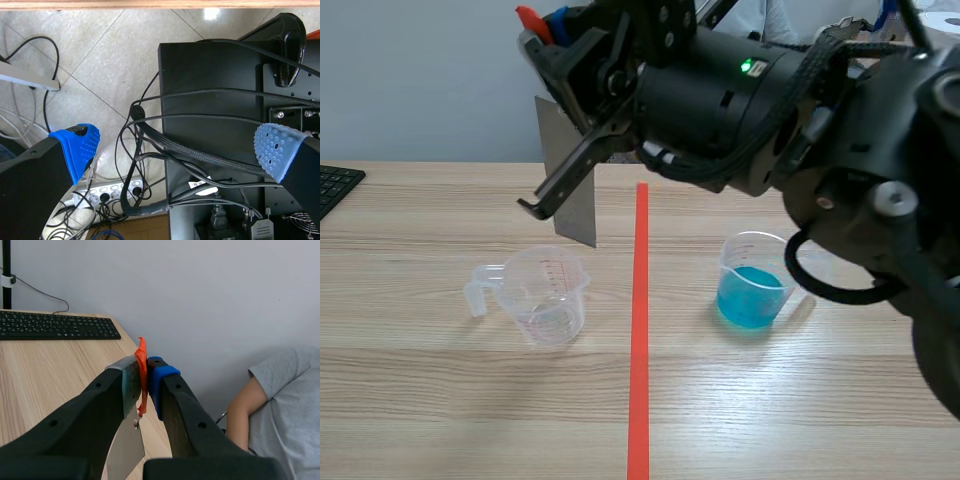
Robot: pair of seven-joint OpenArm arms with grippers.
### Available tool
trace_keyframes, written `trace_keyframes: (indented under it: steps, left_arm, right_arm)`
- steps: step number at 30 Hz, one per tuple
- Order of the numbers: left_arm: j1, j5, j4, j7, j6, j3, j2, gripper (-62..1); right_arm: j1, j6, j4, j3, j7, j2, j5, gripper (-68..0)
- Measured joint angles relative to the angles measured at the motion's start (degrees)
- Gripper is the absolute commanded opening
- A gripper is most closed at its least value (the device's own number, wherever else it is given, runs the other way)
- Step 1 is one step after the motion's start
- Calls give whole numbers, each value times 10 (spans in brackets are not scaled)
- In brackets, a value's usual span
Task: Do the redox reaction experiment.
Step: 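Move the plate over the blue solution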
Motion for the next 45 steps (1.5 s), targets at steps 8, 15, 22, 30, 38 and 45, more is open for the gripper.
trace_keyframes:
  steps: [8,15,22,30,38,45]
  left_arm:
    - [0,0,0,8,0,0,0,14]
    - [0,0,0,10,-9,0,0,14]
    - [0,0,0,11,-9,0,0,-33]
    - [0,0,0,11,-9,0,0,-429]
    - [0,0,0,11,-9,0,0,-573]
    - [0,0,0,11,-9,0,0,-573]
  right_arm:
    - [0,28,30,64,-22,74,78,-664]
    - [0,54,40,119,-45,149,152,-664]
    - [0,73,40,162,-47,220,219,-664]
    - [-1,73,40,186,-47,278,250,-664]
    - [-29,106,16,235,-44,282,250,-664]
    - [-29,142,-60,238,-14,282,250,-664]
